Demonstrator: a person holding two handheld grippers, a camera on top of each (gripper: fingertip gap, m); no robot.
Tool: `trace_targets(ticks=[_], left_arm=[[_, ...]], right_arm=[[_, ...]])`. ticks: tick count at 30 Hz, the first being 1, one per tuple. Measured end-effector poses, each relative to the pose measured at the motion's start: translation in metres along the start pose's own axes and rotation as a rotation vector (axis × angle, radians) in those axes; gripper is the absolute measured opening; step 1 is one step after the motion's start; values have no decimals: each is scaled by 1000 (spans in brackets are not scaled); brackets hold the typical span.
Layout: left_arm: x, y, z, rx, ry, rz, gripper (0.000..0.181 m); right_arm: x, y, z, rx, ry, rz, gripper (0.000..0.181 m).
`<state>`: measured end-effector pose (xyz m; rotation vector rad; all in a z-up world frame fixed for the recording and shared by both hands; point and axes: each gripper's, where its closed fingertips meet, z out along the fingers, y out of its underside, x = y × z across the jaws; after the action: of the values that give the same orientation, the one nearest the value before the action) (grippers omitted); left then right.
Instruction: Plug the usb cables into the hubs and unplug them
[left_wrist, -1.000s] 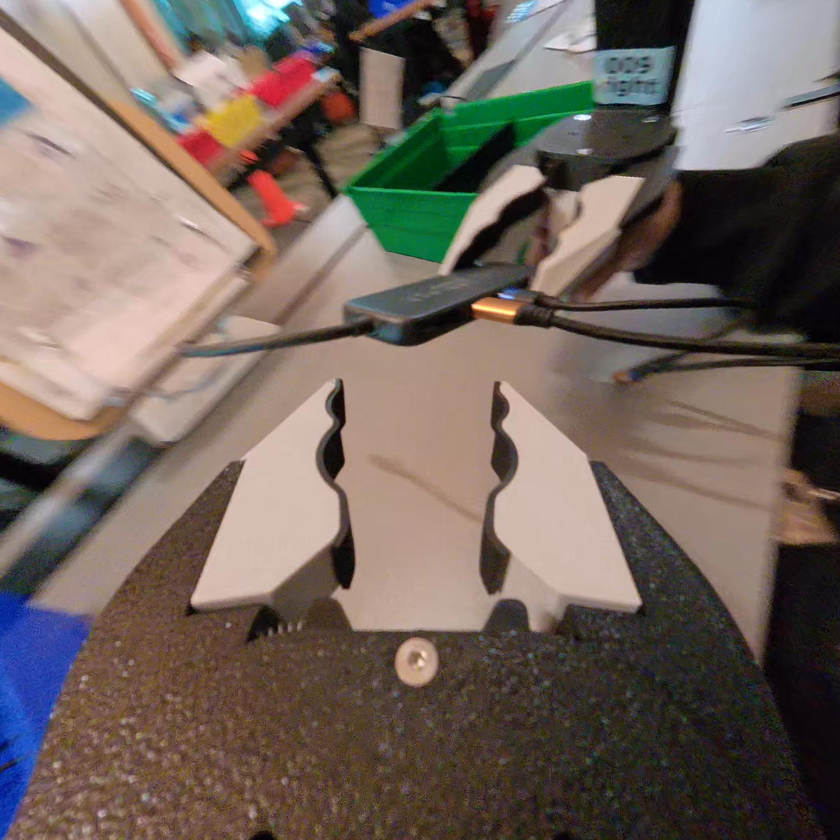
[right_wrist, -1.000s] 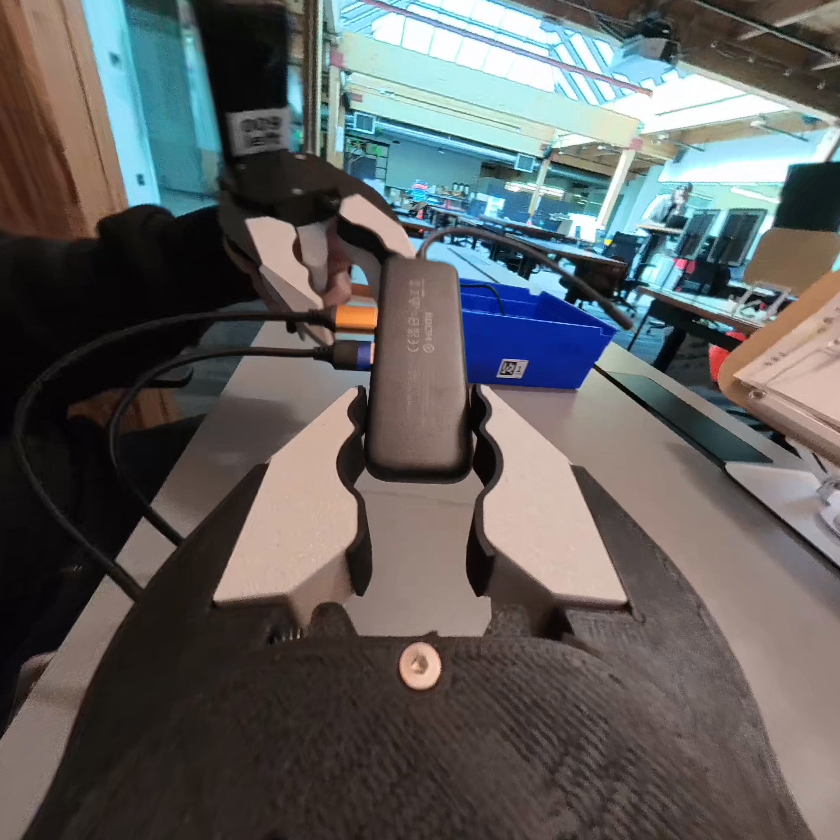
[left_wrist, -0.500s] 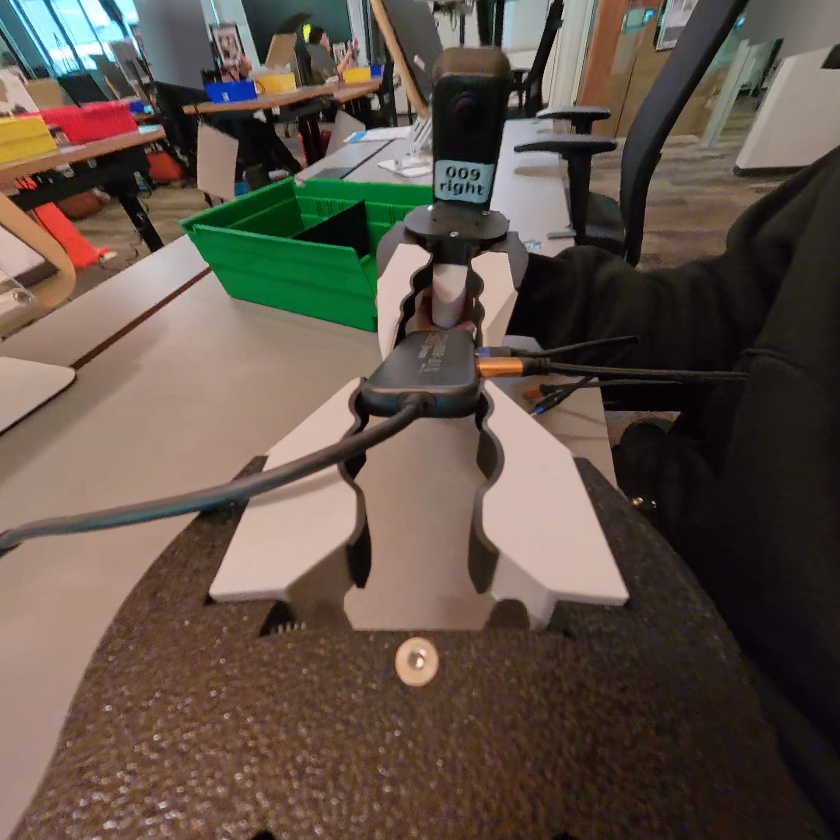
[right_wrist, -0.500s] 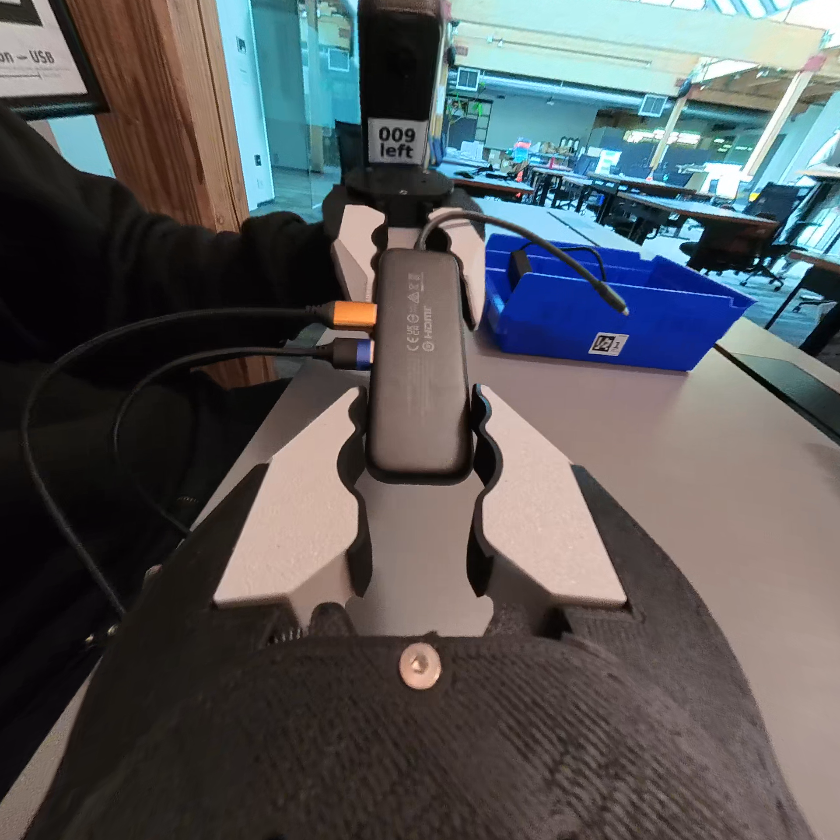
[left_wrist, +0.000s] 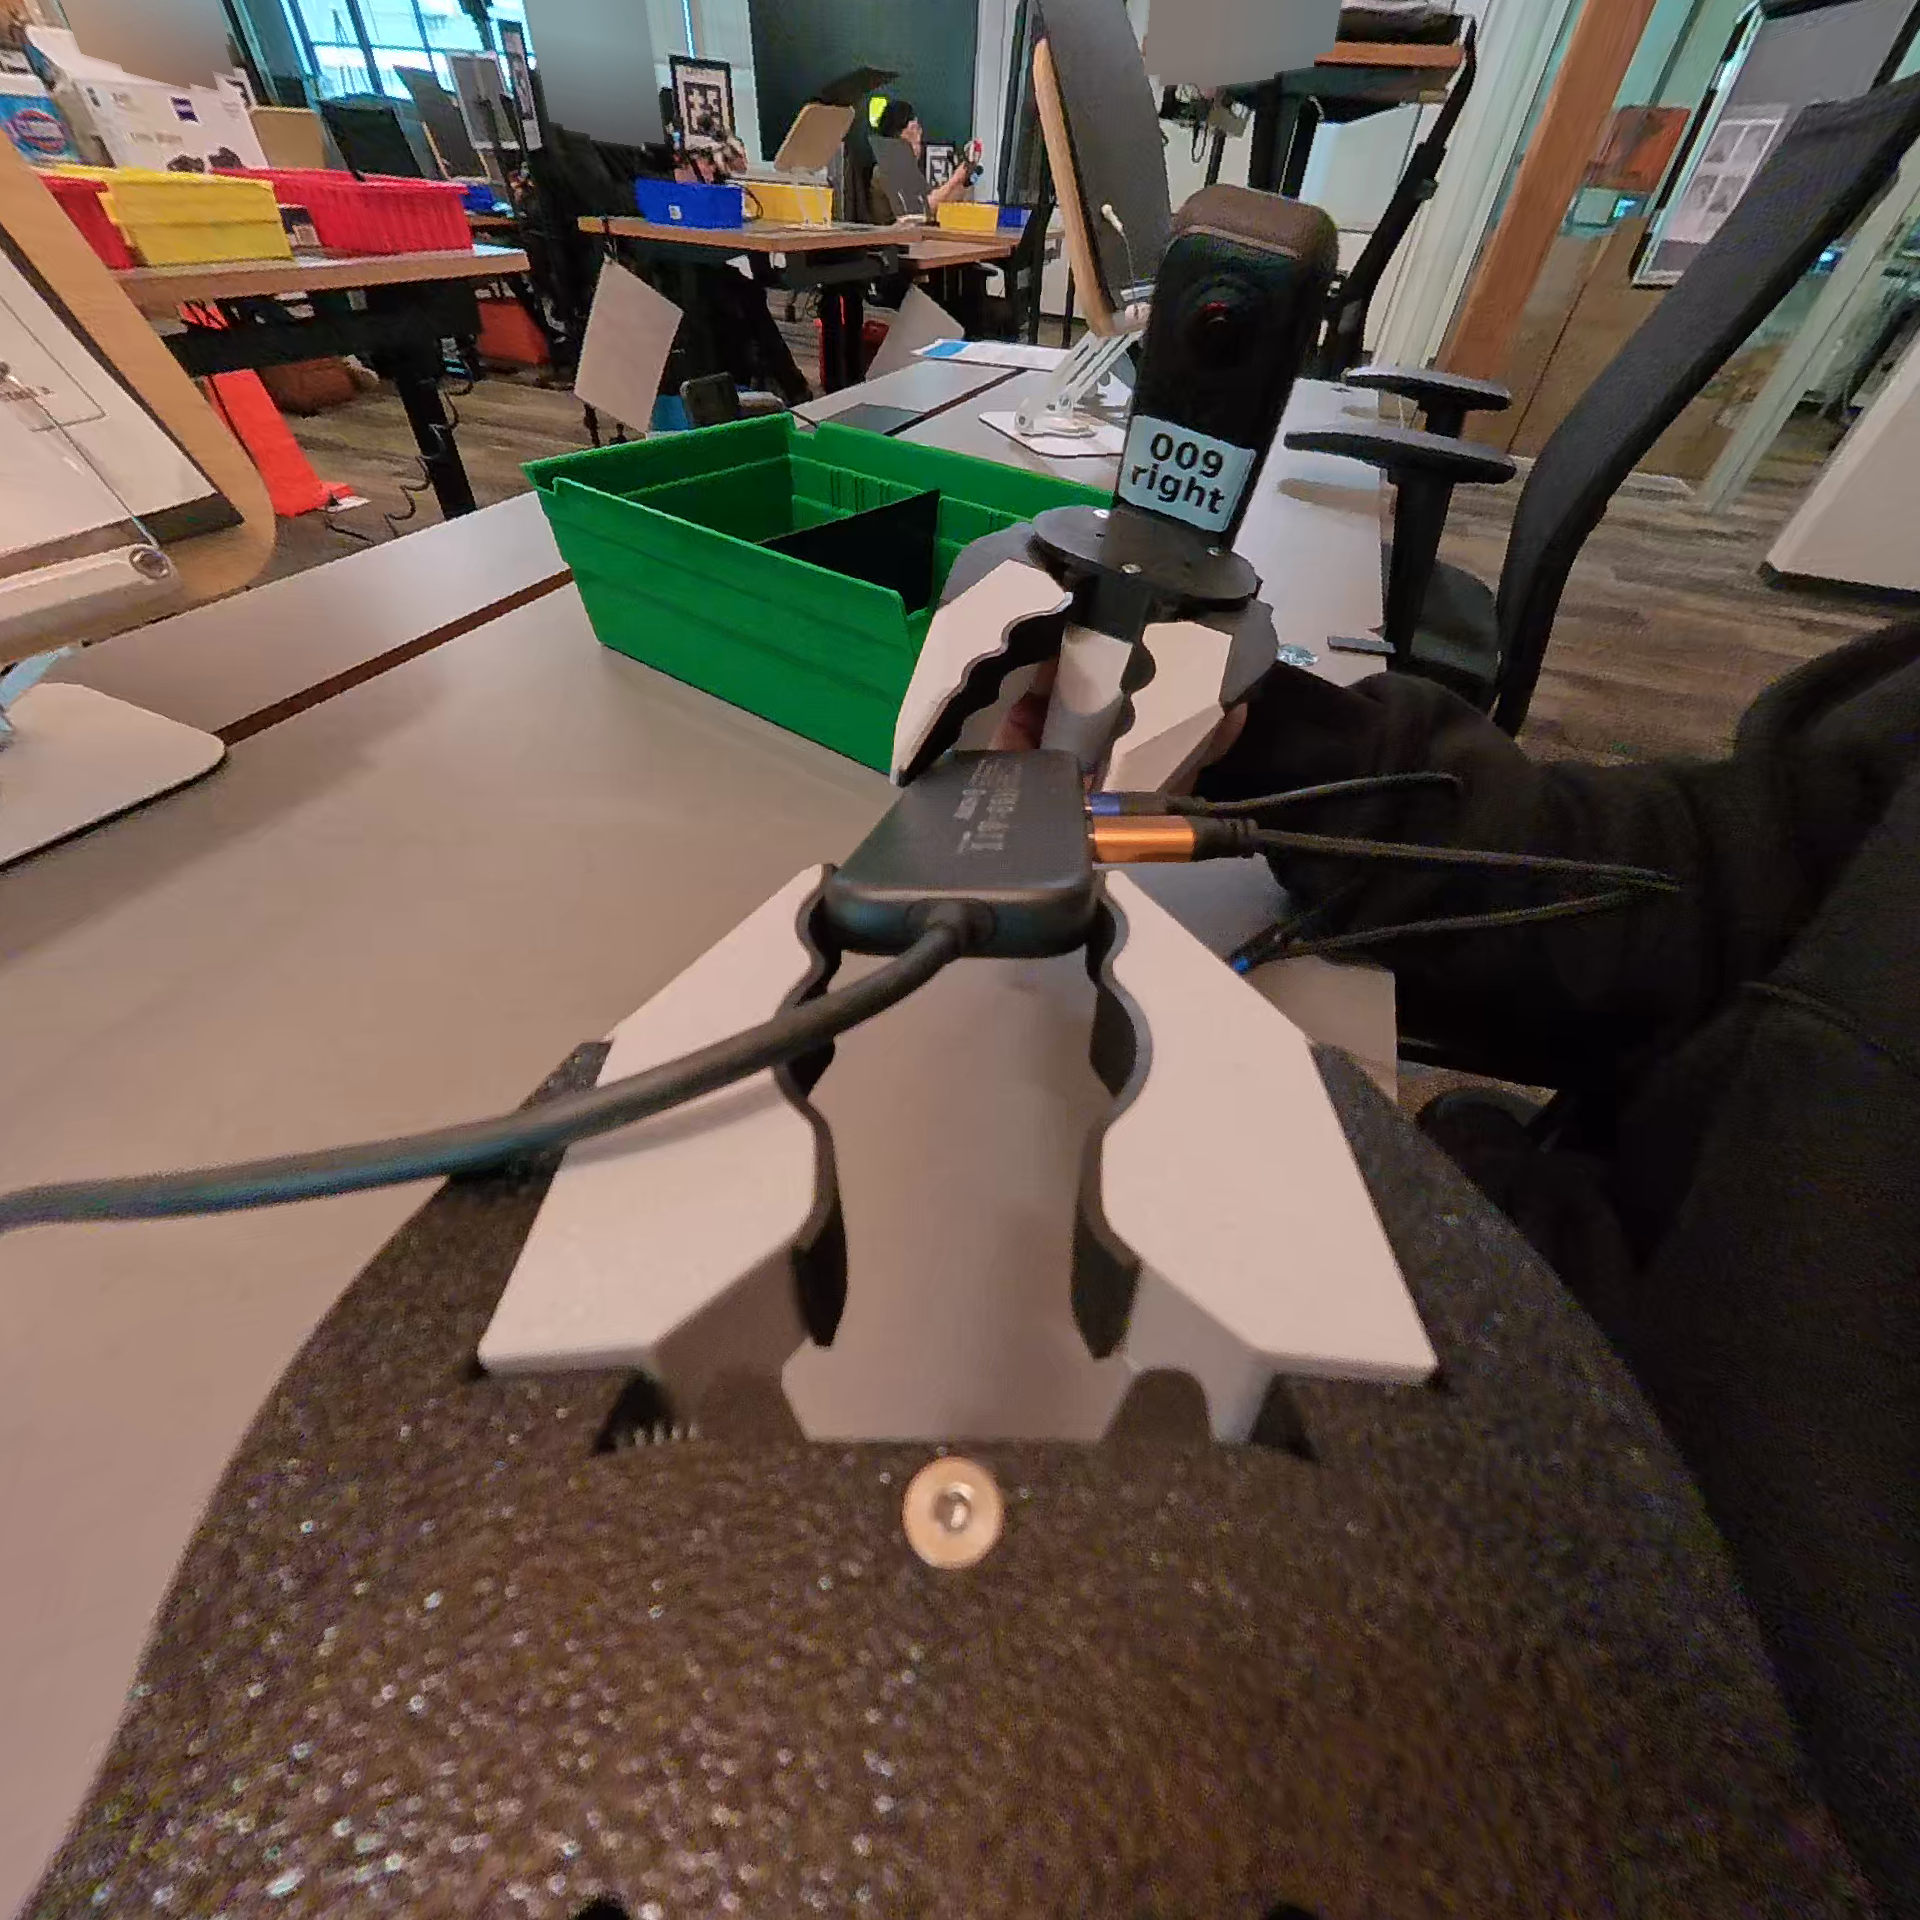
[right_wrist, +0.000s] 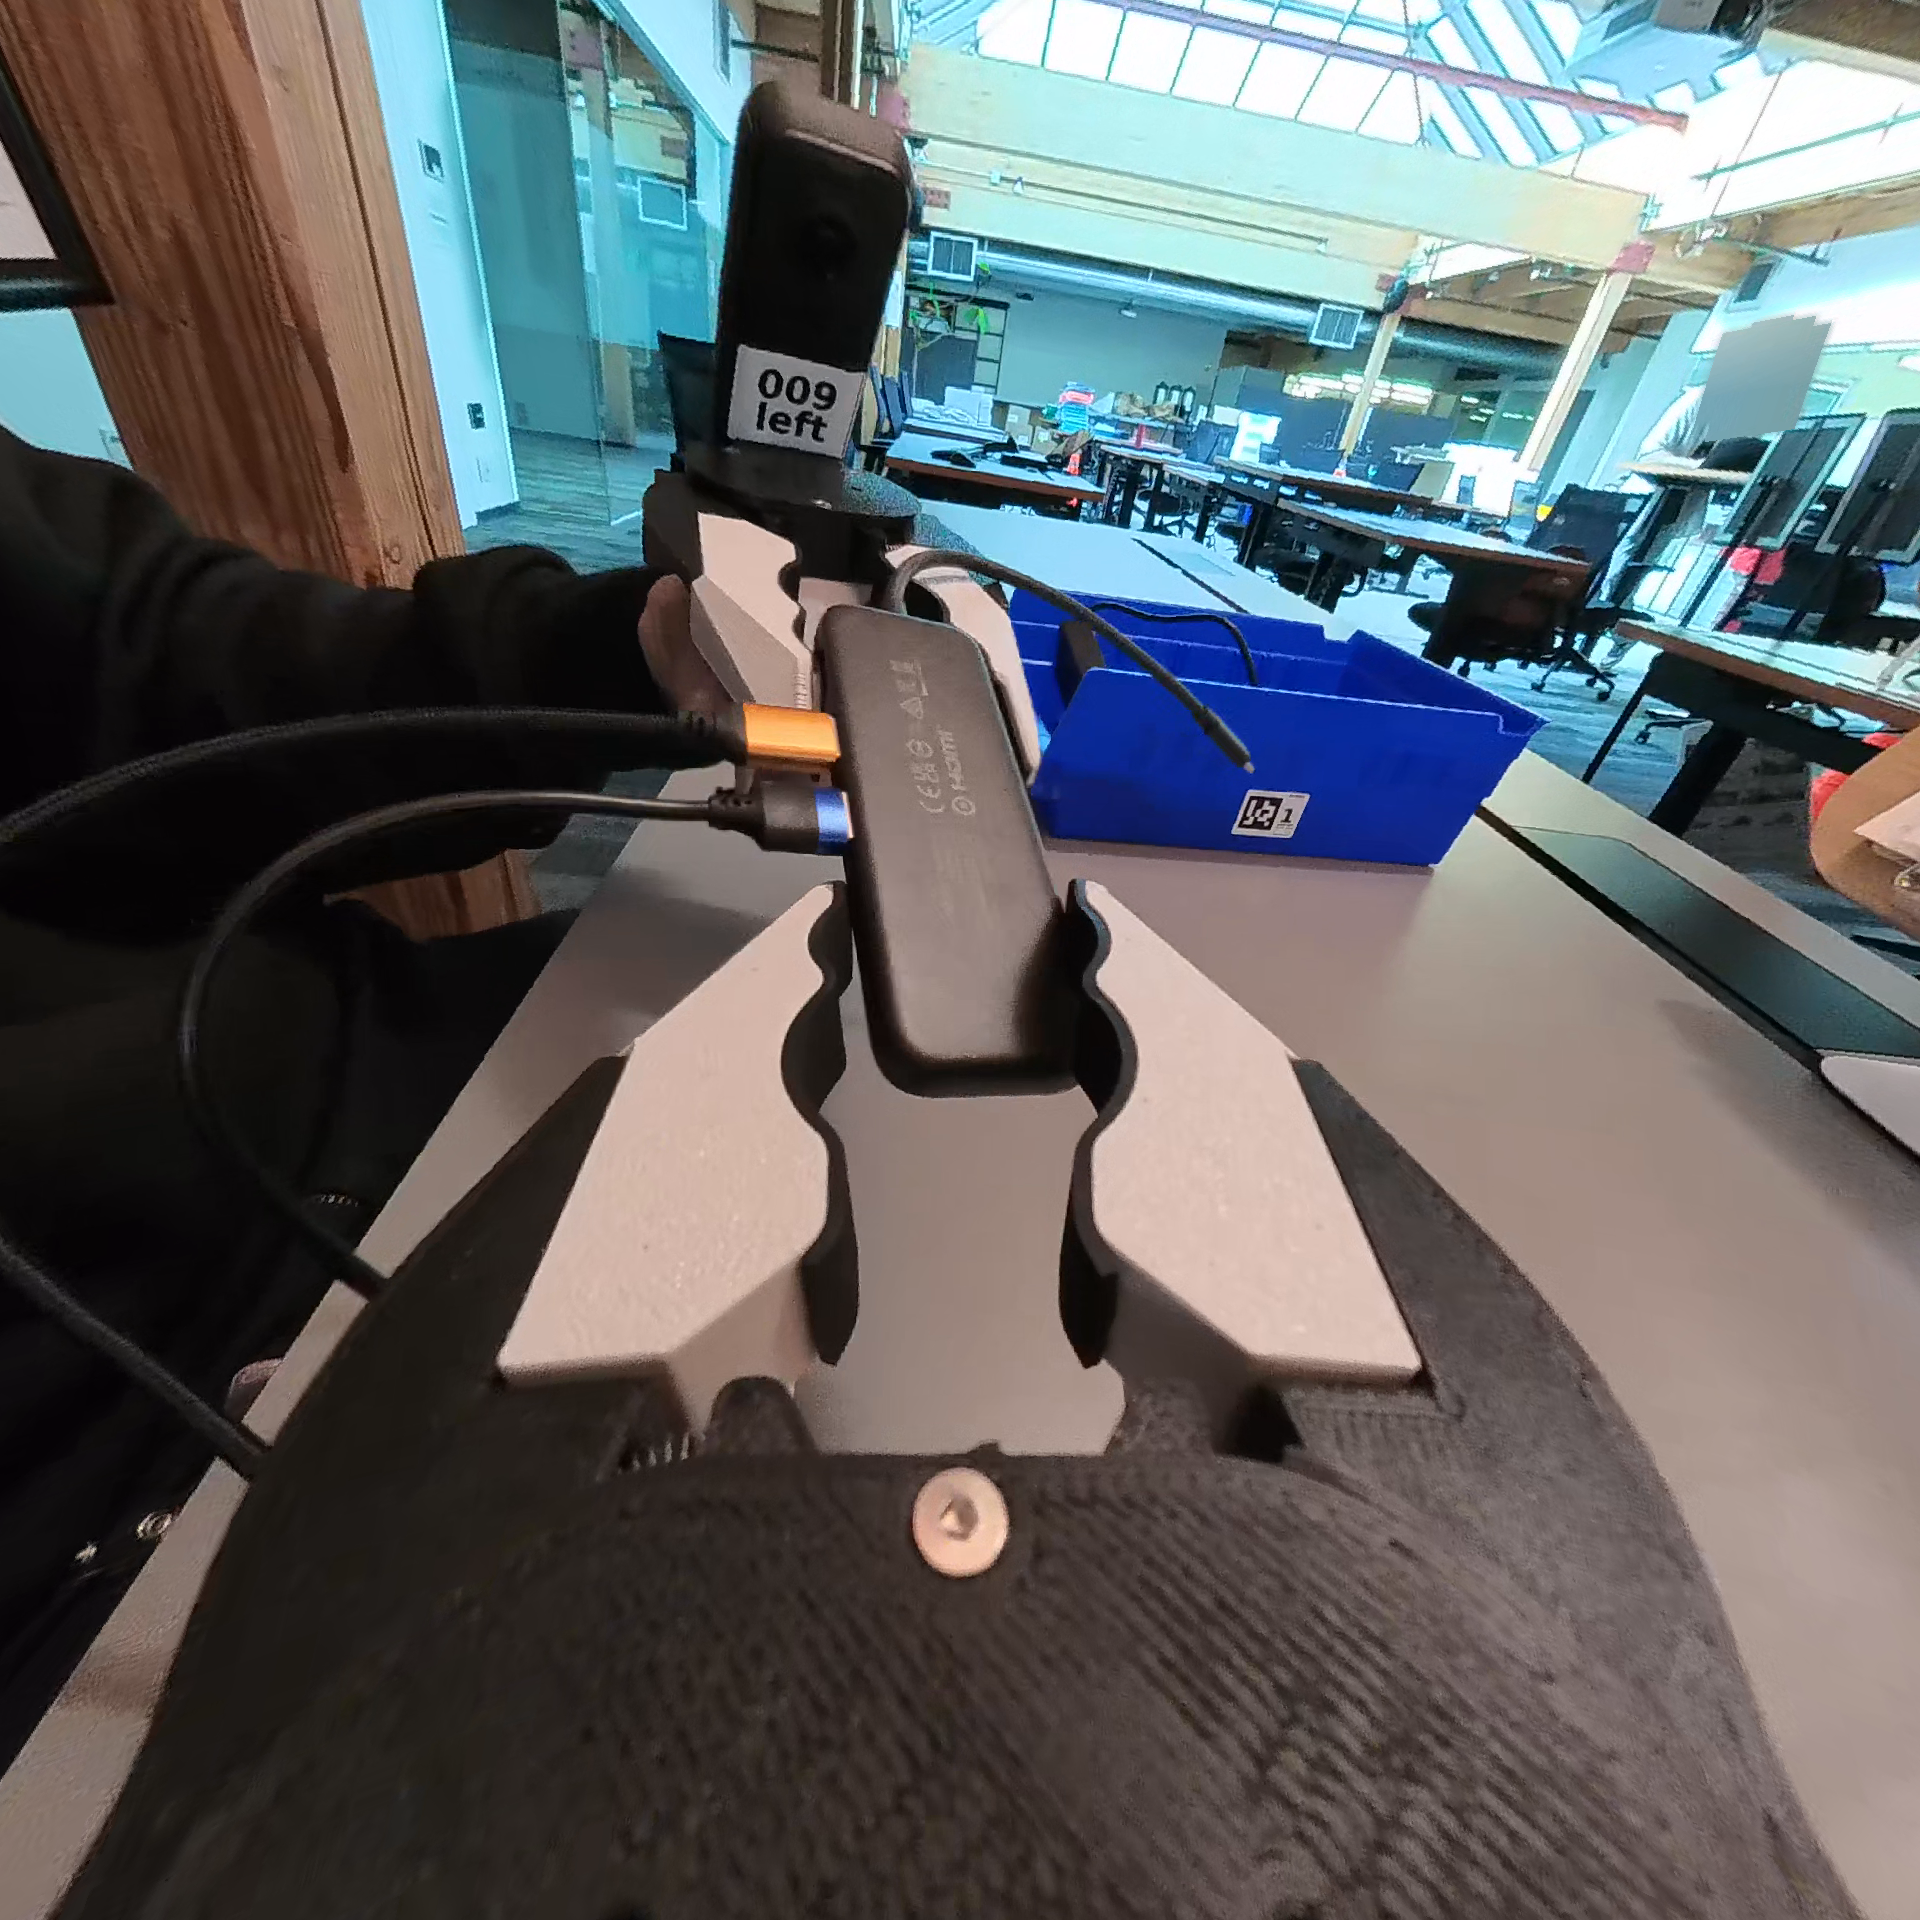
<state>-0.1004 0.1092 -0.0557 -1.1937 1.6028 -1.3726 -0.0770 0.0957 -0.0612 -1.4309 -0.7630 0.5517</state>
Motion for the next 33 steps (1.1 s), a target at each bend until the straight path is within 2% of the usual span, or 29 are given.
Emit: trace_targets(ticks=[8,10,13,14,16,18,20,22,24,26,33], left_arm=[[-15,7,4,-13,-115,-21,44],[-20,8,5,3,-138,-11,44],[-35,7,4,-6,-232,46,44],[-42,7,2,-22,-285,82,44],[-61,1,-4,-32,-428,168,44],[-81,-12,-11,-5,-589,231,44],[-97,-27,-15,60,-742,287,44],[-103,-41,-15,162,-861,318,44],[-100,-48,-14,286,-951,327,44],[-92,-47,-8,368,-972,331,44],[-88,-33,0,370,-942,313,44]], right_arm=[[17,11,1,-52,103,-2,36],[25,13,0,-70,151,10,43],[56,6,-18,-60,347,60,53],[69,-2,-31,-31,431,88,61],[83,-26,-56,59,539,133,65],[74,-54,-63,182,494,203,61],[65,-67,-53,228,438,286,57],[56,-62,-29,200,380,293,55],[62,-45,-14,131,437,283,53],[64,-35,-5,109,463,260,41],[63,-27,8,180,400,326,31]])
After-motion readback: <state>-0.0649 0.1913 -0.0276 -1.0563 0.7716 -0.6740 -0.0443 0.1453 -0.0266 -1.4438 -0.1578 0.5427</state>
